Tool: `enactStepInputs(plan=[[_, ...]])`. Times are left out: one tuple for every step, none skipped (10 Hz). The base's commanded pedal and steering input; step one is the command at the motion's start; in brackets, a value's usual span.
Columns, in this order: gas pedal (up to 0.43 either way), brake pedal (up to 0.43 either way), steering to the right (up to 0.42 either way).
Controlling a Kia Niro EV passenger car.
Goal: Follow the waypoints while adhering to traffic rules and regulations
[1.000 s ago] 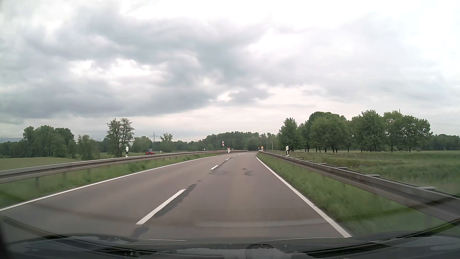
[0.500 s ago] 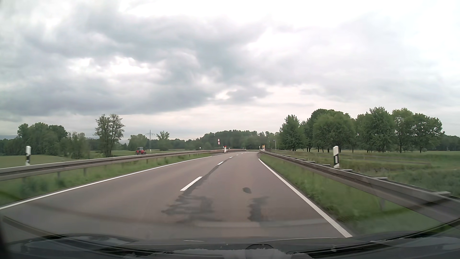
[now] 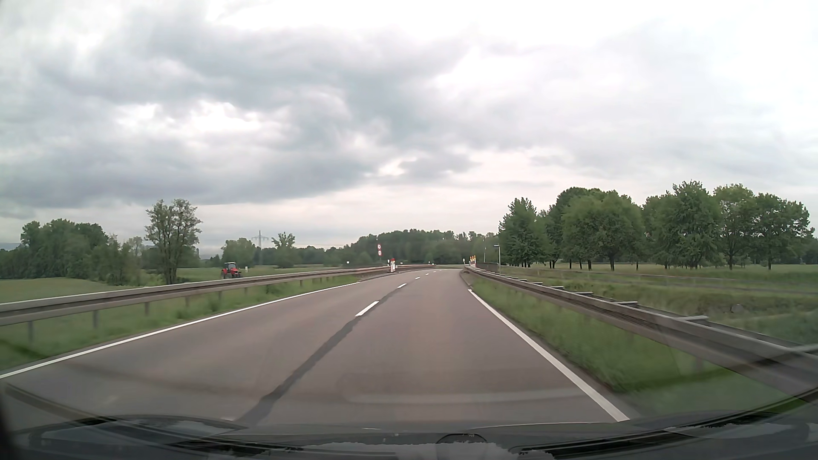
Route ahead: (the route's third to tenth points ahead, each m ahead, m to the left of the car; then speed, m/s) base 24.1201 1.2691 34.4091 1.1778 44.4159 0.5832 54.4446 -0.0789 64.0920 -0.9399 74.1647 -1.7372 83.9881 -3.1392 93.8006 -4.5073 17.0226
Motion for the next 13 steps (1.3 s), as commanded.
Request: enactStepInputs(plan=[[0.118,0.000,0.006],[0.118,0.000,0.006],[0.118,0.000,0.006],[0.118,0.000,0.006],[0.118,0.000,0.006],[0.118,0.000,0.006],[0.118,0.000,0.006],[0.118,0.000,0.006],[0.118,0.000,0.006],[0.118,0.000,0.006],[0.118,0.000,0.006],[0.118,0.000,0.007],[0.118,0.000,0.008]])
